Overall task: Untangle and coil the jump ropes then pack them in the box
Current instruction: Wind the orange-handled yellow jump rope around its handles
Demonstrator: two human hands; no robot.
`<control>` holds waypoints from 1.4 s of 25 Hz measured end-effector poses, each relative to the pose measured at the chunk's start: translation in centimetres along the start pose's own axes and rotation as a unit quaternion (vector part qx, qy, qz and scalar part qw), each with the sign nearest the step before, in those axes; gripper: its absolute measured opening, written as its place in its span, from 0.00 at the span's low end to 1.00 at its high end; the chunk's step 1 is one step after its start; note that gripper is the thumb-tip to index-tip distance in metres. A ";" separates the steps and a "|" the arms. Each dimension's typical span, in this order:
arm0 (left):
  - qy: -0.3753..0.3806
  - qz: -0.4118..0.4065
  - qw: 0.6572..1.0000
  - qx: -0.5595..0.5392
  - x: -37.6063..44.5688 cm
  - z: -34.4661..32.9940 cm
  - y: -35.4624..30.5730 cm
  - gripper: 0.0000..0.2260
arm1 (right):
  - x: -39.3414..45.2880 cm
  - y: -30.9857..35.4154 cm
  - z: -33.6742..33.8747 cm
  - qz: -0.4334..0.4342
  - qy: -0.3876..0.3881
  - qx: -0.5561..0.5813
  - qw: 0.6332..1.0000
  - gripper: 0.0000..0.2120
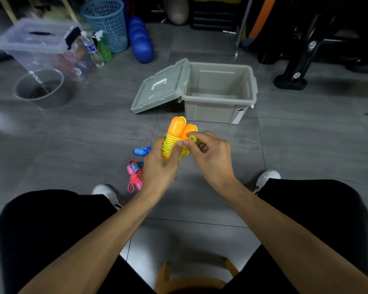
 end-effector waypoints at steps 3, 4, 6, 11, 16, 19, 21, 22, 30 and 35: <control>0.001 0.003 1.000 0.021 -0.2 -0.1 0.1 0.10 | 0.0 -0.6 -0.1 -0.048 -0.011 0.036 0.998 0.13; 0.003 0.002 1.000 0.018 -0.3 0.0 0.0 0.10 | 0.0 -0.8 -0.1 -0.088 -0.014 0.048 0.995 0.14; 0.003 -0.002 1.000 0.014 -0.5 -0.1 0.0 0.09 | 0.0 -1.0 -0.1 -0.123 -0.044 0.061 0.990 0.11; 0.000 -0.001 1.000 0.017 -0.8 -0.2 0.5 0.11 | -0.6 -1.1 -0.5 0.137 -0.075 -0.006 0.988 0.03; -0.017 -0.023 0.998 0.049 -0.3 0.9 0.8 0.15 | -1.1 -2.0 -1.2 0.262 0.008 -0.087 0.961 0.08; -0.006 -0.082 0.992 0.098 -0.5 1.1 1.0 0.17 | -1.0 -1.9 -1.4 0.277 0.053 -0.134 0.950 0.06; -0.009 -0.103 0.989 0.109 -0.6 1.1 1.1 0.18 | -1.1 -1.4 -1.4 0.264 0.048 -0.139 0.953 0.05; -0.012 -0.107 0.988 0.107 -0.6 1.1 1.0 0.18 | -1.1 -1.2 -1.3 0.242 0.043 -0.132 0.960 0.05; -0.049 -0.082 0.991 0.090 -0.7 1.7 -0.7 0.14 | -1.9 -0.7 -1.3 0.112 0.032 -0.028 0.993 0.19; -0.018 -0.080 0.994 0.076 -0.6 1.7 -0.8 0.15 | -2.5 -0.6 -1.2 0.148 0.014 -0.030 0.989 0.14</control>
Point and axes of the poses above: each hand's wrist, its own x-axis towards the middle knuckle, its own z-axis out of the back of the hand, y = z × x, the point moved 4 cm from there along x, towards the middle knuckle, and after that the axes turned 14 degrees about -y, right-handed, at the moved point
